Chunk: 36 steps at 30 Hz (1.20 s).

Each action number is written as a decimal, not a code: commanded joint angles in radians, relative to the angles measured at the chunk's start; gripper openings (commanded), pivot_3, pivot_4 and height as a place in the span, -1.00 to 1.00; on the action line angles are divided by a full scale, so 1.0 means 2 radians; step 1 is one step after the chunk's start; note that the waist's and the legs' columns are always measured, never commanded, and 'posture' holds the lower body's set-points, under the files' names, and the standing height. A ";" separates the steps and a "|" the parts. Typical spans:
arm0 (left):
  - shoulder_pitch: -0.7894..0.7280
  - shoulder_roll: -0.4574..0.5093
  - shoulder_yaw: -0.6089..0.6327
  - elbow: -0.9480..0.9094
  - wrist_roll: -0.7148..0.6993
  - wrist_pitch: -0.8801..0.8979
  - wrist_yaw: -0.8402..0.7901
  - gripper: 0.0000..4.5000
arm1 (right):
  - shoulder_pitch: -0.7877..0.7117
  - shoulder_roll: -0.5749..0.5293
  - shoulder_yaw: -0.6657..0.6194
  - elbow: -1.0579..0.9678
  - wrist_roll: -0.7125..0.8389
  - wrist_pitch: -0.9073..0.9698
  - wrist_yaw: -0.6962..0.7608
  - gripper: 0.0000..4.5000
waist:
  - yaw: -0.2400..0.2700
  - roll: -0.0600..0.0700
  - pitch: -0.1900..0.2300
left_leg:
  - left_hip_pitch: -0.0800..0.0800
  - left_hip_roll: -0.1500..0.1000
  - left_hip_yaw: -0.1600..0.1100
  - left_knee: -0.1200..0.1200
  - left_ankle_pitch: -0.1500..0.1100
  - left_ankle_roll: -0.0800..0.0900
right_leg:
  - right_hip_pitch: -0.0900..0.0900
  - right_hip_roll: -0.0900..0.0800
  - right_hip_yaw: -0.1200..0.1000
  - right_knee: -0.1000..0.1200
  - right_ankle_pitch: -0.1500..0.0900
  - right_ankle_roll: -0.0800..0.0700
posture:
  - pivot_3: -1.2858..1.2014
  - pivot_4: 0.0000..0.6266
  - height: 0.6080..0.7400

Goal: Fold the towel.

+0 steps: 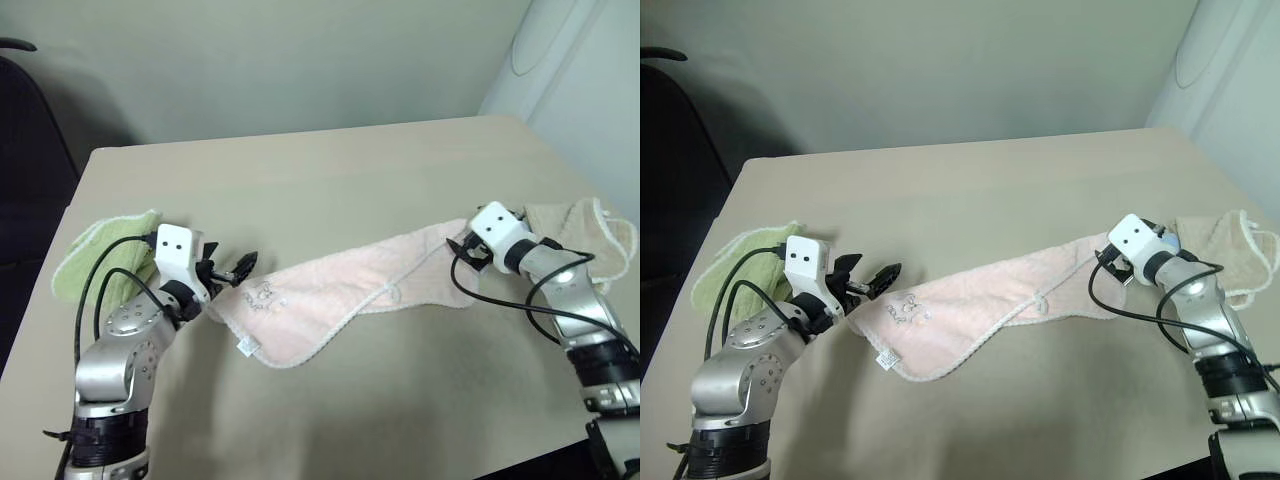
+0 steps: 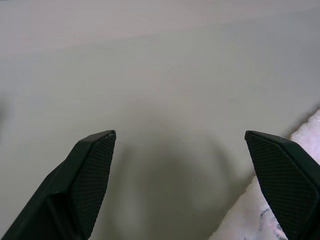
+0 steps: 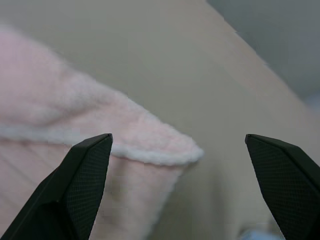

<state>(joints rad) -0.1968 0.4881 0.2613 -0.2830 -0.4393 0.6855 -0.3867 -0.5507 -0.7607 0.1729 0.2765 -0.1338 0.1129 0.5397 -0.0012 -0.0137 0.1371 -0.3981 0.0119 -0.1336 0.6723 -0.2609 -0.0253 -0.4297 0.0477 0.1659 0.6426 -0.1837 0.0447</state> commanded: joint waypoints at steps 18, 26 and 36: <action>0.013 -0.031 -0.001 -0.023 0.003 -0.028 0.016 1.00 | -0.202 0.009 0.105 0.375 -0.191 -0.301 -0.052 0.99 | -0.001 0.000 0.000 | 0.000 0.001 0.000 -0.001 0.000 0.000 | -0.001 0.000 0.000 0.000 0.001 -0.001 | 0.03 -0.52 0.92; 0.016 -0.032 0.000 -0.024 0.003 -0.031 0.014 1.00 | -0.208 0.011 0.120 0.402 -0.222 -0.338 -0.074 0.28 | 0.000 0.000 0.000 | 0.000 0.001 0.000 -0.002 0.000 0.000 | -0.001 0.000 0.000 0.000 0.001 -0.002 | 0.03 -0.52 0.92; 0.031 0.086 -0.028 -0.031 0.040 -0.078 -0.095 1.00 | -0.183 0.009 0.113 0.371 -0.222 -0.343 -0.088 -0.99 | -0.001 0.000 0.000 | 0.000 0.002 0.000 -0.003 0.000 0.000 | -0.002 0.000 -0.001 0.000 0.001 -0.003 | 0.03 -0.52 0.92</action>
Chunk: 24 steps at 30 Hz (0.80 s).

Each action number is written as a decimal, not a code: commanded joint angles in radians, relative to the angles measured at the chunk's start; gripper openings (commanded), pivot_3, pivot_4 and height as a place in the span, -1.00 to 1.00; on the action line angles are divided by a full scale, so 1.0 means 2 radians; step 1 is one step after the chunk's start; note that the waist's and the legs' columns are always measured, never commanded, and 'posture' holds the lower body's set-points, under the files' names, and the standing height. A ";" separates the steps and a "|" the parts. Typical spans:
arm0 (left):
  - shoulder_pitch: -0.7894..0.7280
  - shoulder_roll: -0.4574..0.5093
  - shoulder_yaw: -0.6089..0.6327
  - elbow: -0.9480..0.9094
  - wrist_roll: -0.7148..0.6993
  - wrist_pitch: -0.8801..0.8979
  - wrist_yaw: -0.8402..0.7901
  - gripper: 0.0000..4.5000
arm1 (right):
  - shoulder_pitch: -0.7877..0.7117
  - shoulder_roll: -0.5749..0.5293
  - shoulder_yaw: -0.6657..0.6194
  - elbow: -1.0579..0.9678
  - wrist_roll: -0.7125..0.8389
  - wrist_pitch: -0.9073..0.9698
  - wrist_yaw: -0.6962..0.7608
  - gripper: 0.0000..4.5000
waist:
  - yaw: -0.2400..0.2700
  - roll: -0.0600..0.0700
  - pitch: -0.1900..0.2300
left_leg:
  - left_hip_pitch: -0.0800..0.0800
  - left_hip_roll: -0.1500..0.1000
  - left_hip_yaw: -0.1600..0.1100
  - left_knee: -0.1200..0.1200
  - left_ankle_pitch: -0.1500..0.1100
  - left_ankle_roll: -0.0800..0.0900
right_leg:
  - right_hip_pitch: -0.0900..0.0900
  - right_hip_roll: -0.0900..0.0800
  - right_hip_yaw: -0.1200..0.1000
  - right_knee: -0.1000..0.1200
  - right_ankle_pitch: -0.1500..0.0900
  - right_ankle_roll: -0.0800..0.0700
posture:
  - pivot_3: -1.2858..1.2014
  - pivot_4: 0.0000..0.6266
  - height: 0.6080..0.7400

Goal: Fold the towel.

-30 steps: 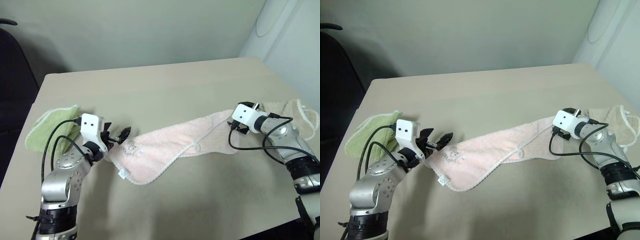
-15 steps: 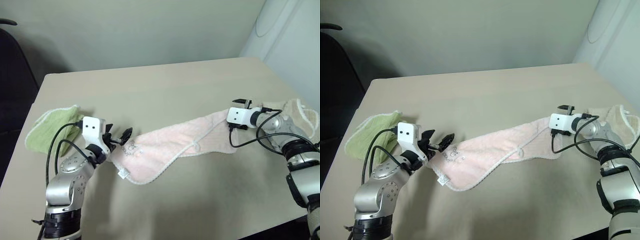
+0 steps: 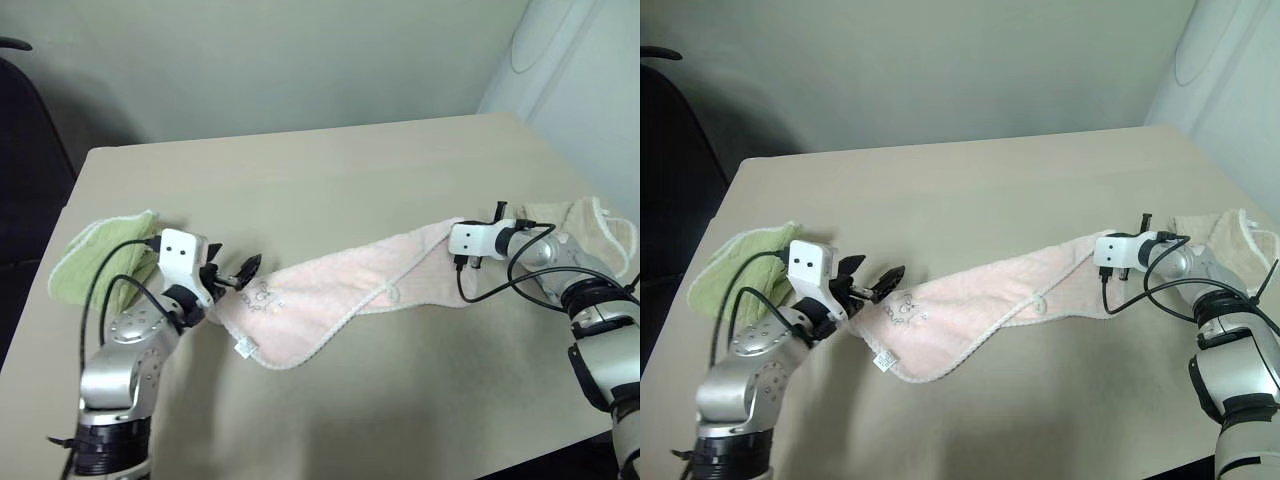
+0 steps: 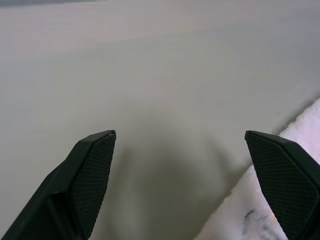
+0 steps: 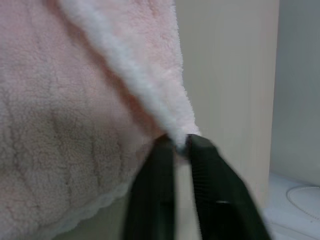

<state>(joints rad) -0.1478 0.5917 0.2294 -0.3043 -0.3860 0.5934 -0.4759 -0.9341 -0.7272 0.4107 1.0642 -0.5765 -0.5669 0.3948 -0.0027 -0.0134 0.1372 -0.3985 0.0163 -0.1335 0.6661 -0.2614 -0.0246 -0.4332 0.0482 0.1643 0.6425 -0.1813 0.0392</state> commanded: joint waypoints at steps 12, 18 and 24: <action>0.042 0.236 -0.048 -0.035 -0.050 -0.086 -0.387 1.00 | 0.065 -0.004 -0.035 -0.114 0.034 0.036 0.002 -0.99 | -0.005 0.001 0.000 | -0.002 0.001 0.000 -0.001 -0.001 -0.001 | -0.003 0.000 0.000 0.000 -0.001 -0.002 | 0.03 -0.52 0.92; 0.015 0.249 -0.122 -0.033 -0.003 -0.139 -0.437 1.00 | 0.111 -0.010 -0.053 -0.189 0.051 0.071 0.020 -0.99 | -0.006 0.001 0.000 | -0.003 0.001 -0.001 -0.001 -0.001 -0.001 | -0.003 0.000 0.000 0.000 -0.001 -0.002 | 0.03 -0.52 0.92; -0.027 0.211 -0.216 -0.011 0.071 -0.165 -0.432 1.00 | 0.174 -0.021 -0.083 -0.289 0.073 0.126 0.045 -0.99 | -0.006 0.001 0.000 | -0.003 0.001 -0.001 -0.001 -0.001 0.000 | -0.003 0.000 0.000 0.000 -0.001 -0.002 | 0.03 -0.52 0.92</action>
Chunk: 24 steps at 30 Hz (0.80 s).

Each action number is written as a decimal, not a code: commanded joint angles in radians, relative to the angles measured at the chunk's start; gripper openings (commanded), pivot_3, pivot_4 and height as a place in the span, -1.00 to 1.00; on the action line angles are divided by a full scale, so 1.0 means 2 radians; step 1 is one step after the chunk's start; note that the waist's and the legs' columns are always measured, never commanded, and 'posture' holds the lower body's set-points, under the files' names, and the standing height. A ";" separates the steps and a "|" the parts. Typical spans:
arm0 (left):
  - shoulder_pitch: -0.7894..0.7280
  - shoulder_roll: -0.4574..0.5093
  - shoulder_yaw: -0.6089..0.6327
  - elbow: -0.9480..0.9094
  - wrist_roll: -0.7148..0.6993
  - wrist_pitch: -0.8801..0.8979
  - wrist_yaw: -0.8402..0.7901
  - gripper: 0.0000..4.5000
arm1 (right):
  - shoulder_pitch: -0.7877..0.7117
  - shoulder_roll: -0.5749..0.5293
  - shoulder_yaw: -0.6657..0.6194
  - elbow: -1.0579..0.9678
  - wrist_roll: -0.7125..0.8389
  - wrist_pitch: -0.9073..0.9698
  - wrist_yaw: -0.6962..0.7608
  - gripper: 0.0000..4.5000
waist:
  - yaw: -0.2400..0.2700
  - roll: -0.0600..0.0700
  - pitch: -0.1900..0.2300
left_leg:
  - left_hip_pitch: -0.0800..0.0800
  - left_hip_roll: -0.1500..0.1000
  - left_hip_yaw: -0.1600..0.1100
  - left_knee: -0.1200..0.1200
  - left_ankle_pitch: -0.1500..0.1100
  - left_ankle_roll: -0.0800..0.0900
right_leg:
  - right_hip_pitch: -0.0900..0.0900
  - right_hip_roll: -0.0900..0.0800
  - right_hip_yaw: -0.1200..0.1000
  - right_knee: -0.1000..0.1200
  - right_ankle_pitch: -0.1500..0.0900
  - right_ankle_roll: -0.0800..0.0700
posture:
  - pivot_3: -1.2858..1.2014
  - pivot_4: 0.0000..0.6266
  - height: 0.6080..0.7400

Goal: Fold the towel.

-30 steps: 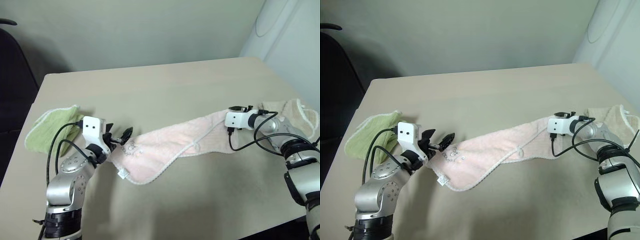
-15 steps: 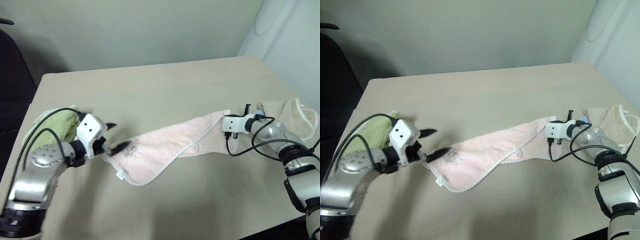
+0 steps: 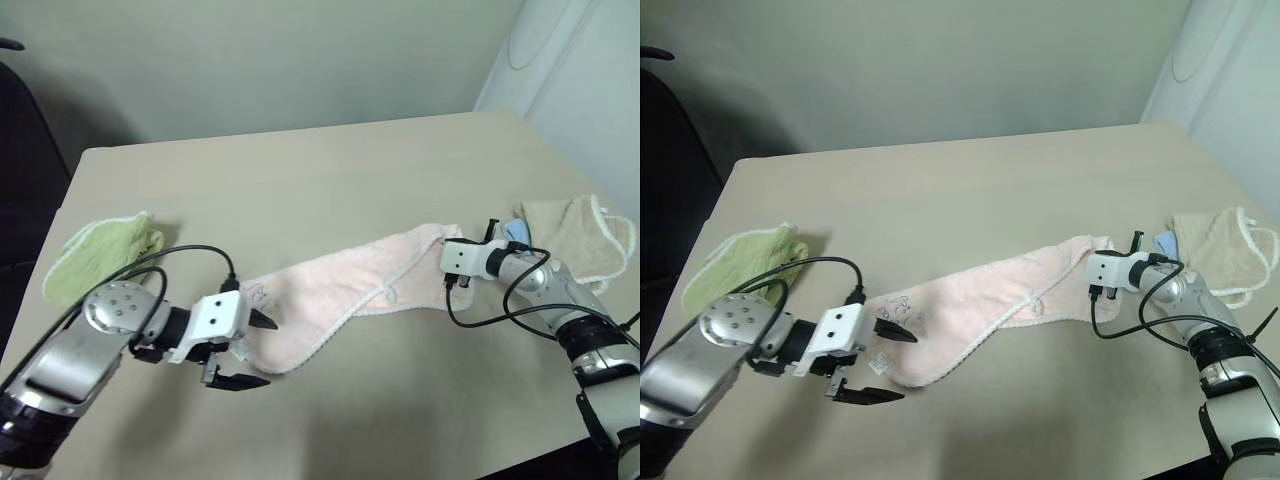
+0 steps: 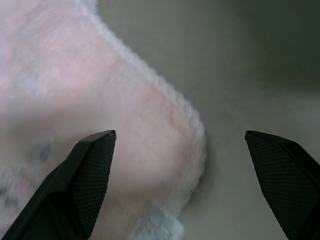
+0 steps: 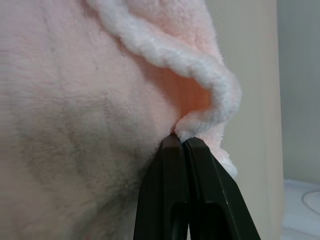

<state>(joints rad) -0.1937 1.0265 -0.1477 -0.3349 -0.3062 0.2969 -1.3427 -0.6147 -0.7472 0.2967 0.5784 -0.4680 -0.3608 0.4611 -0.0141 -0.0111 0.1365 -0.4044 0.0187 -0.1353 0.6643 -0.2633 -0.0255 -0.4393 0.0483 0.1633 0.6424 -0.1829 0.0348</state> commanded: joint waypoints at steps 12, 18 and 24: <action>-0.006 -0.045 -0.073 0.060 0.115 -0.060 0.037 -0.20 | 0.070 -0.012 -0.052 -0.159 0.038 0.094 0.040 -1.00 | -0.002 0.005 -0.003 | 0.002 0.000 0.000 0.001 0.000 0.000 | 0.003 0.000 0.001 -0.001 -0.001 -0.002 | 0.03 -0.52 0.92; 0.012 -0.042 -0.053 0.042 0.085 -0.051 0.029 -0.98 | 0.067 -0.016 -0.058 -0.156 0.037 0.096 0.044 -1.00 | -0.002 0.007 -0.004 | 0.002 0.000 0.000 0.001 0.000 0.000 | 0.003 0.000 0.001 -0.001 -0.002 -0.002 | 0.03 -0.52 0.92; 0.014 -0.049 0.001 0.002 0.003 0.004 0.030 -0.98 | 0.051 -0.017 -0.062 -0.145 0.043 0.095 0.049 -1.00 | -0.004 0.007 -0.004 | 0.002 0.000 0.000 0.000 0.000 0.001 | 0.002 0.000 0.001 -0.001 0.000 0.001 | 0.03 -0.52 0.92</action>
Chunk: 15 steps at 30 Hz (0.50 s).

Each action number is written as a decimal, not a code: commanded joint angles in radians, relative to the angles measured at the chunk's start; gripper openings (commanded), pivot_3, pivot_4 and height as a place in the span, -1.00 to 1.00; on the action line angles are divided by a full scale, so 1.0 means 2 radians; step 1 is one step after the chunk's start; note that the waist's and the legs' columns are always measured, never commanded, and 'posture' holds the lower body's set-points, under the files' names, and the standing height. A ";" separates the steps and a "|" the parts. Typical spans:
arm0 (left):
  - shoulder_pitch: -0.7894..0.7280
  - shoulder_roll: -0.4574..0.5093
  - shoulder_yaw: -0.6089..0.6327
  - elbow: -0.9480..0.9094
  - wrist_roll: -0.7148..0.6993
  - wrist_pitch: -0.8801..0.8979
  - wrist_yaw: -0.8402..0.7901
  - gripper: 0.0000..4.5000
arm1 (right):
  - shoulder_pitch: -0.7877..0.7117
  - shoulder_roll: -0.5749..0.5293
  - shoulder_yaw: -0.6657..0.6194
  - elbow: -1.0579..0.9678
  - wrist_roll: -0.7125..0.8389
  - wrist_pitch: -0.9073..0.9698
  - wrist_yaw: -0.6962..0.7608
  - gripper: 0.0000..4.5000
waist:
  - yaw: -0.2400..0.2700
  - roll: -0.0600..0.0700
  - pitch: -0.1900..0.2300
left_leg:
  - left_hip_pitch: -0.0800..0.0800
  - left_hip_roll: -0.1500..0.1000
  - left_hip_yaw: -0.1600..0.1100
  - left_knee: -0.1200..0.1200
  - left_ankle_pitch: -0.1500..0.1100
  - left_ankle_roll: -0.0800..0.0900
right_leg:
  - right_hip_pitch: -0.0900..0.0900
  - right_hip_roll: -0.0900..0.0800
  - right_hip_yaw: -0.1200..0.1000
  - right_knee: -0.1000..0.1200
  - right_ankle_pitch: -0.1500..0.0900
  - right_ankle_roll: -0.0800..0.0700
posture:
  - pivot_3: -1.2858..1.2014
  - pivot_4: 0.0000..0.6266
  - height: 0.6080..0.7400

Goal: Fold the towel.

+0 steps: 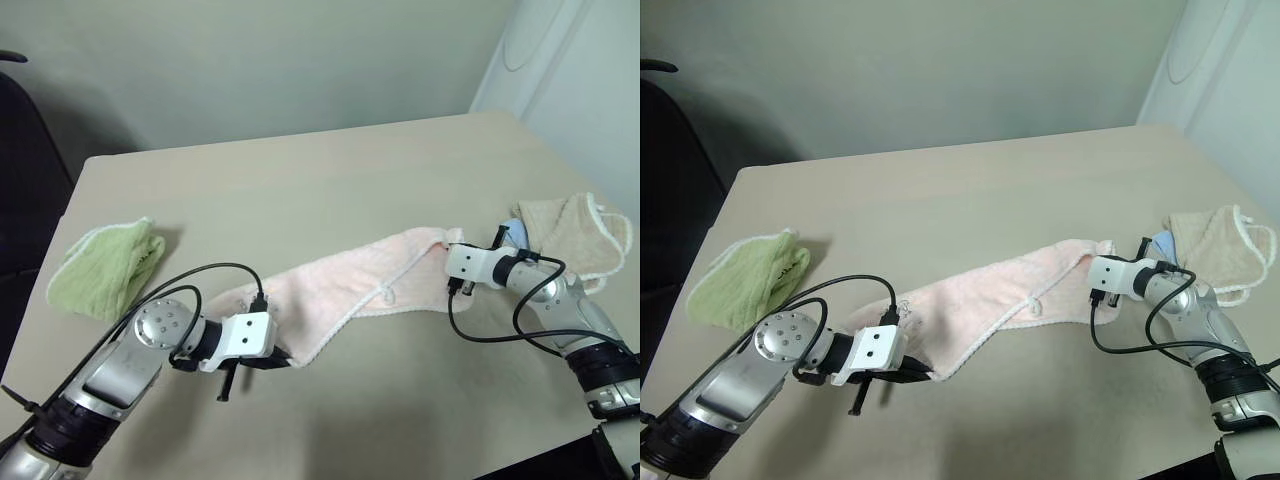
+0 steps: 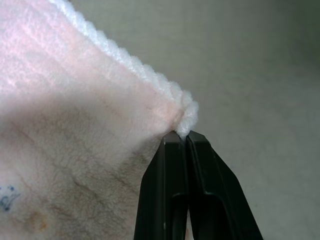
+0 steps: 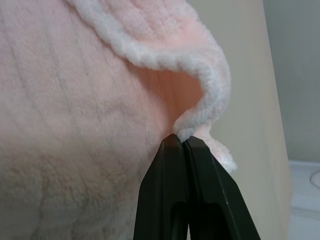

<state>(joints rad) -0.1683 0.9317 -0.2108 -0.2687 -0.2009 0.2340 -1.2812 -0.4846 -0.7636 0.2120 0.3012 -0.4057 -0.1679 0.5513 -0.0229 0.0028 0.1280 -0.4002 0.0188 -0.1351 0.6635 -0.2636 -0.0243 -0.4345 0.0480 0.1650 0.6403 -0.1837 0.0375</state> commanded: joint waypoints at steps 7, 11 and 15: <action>-0.107 -0.075 0.165 0.001 -0.189 0.161 0.121 -0.98 | -0.056 -0.028 -0.058 0.011 0.034 0.018 -0.001 -1.00 | 0.005 0.000 0.000 | -0.001 0.000 0.000 0.001 0.000 0.000 | 0.000 0.000 0.000 0.000 0.000 0.000 | 0.03 -0.52 0.92; -0.223 -0.138 0.198 0.091 -0.182 0.176 0.228 -0.98 | -0.111 -0.032 -0.055 0.060 0.029 0.005 -0.009 -1.00 | 0.006 0.000 0.000 | 0.000 0.000 0.001 0.003 0.000 0.000 | 0.001 0.000 0.000 0.000 0.001 0.001 | 0.03 -0.52 0.92; -0.305 -0.176 0.205 0.178 -0.153 0.134 0.277 -0.98 | -0.178 -0.034 -0.043 0.126 0.016 -0.025 -0.019 -1.00 | 0.005 0.000 0.000 | 0.000 0.000 0.001 0.002 0.000 0.000 | 0.001 0.000 0.001 0.000 0.002 0.003 | 0.03 -0.52 0.92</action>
<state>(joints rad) -0.7528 0.5851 0.1789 0.0517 -0.5348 0.5527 -0.7576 -0.8032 -0.8107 0.1333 0.5283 -0.3620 -0.1837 0.5349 -0.0119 0.0034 0.1286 -0.4001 0.0184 -0.1331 0.6670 -0.2629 -0.0237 -0.4333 0.0476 0.1664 0.6384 -0.1792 0.0444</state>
